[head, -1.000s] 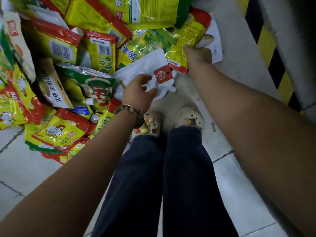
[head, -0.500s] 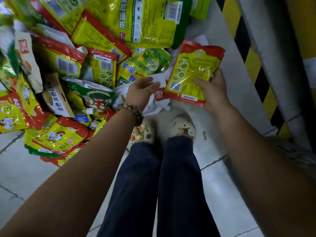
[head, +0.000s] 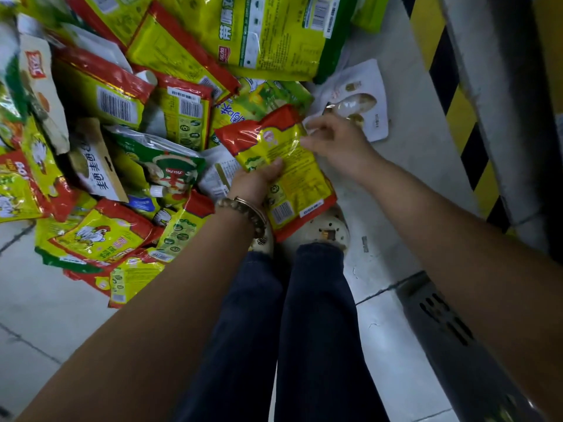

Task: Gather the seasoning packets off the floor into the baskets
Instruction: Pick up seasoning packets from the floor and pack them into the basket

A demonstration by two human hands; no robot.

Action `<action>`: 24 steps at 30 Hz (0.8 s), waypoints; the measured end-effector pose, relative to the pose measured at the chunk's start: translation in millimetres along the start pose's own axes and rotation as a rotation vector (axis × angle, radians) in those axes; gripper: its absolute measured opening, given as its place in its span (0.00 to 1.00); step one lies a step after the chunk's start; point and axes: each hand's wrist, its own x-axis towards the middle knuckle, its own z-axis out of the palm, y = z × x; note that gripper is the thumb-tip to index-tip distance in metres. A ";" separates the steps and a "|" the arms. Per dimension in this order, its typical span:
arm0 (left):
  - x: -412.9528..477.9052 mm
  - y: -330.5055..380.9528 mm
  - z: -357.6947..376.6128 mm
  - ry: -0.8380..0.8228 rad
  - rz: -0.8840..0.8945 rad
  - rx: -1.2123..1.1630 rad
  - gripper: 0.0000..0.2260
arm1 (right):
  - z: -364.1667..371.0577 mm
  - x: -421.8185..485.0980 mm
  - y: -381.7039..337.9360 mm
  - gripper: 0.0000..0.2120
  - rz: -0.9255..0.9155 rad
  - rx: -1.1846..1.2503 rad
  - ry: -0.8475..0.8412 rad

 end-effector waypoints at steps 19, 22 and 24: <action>18.5 -18.4 -24.7 0.186 0.047 0.005 0.13 | -63.4 58.6 42.4 0.27 0.184 -0.832 0.077; 11.2 -16.1 -29.7 0.213 0.108 0.039 0.13 | -72.9 20.1 59.0 0.20 0.202 -0.531 0.117; 7.9 -16.2 -32.1 0.241 0.147 0.068 0.14 | -74.5 -7.9 65.8 0.16 0.248 -0.287 0.145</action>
